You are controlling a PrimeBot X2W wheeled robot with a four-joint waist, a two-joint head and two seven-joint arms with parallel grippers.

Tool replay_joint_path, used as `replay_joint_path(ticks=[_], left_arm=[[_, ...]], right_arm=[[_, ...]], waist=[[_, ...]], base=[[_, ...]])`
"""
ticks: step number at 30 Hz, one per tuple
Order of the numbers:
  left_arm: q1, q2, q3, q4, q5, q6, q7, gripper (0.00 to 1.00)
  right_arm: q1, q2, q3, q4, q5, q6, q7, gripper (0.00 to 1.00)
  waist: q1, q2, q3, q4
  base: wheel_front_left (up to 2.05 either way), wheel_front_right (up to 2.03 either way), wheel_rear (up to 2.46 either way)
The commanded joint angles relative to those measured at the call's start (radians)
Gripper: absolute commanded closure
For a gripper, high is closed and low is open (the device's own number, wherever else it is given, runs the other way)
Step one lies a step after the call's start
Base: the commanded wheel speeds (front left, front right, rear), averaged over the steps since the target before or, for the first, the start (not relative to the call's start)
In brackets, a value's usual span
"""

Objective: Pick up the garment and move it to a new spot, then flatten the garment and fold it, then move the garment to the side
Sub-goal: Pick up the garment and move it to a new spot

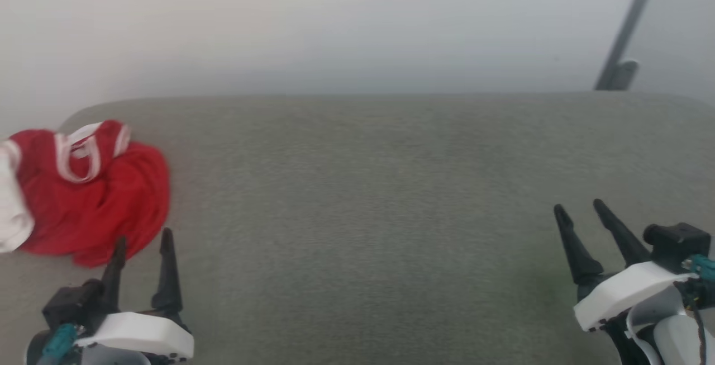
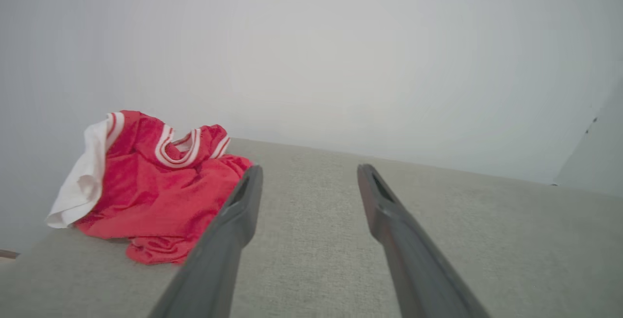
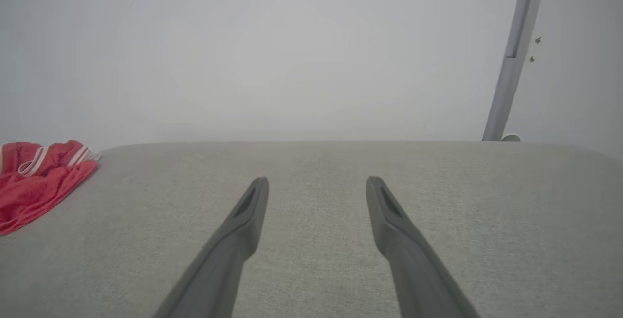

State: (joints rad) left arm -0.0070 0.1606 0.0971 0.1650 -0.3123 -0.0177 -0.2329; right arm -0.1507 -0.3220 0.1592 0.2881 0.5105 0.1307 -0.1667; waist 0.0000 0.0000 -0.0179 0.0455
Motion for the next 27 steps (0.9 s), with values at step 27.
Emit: replay_joint_path(ticks=[27], left_arm=[[0.007,0.049,0.028,-0.014,-0.037,0.026,0.052,0.00]], right_arm=[[-0.082,0.019,0.179,0.036,0.031,0.000,0.004,0.00]], waist=[[0.0000,0.0000,-0.053,0.381]], base=[[0.00,0.00,0.00]])
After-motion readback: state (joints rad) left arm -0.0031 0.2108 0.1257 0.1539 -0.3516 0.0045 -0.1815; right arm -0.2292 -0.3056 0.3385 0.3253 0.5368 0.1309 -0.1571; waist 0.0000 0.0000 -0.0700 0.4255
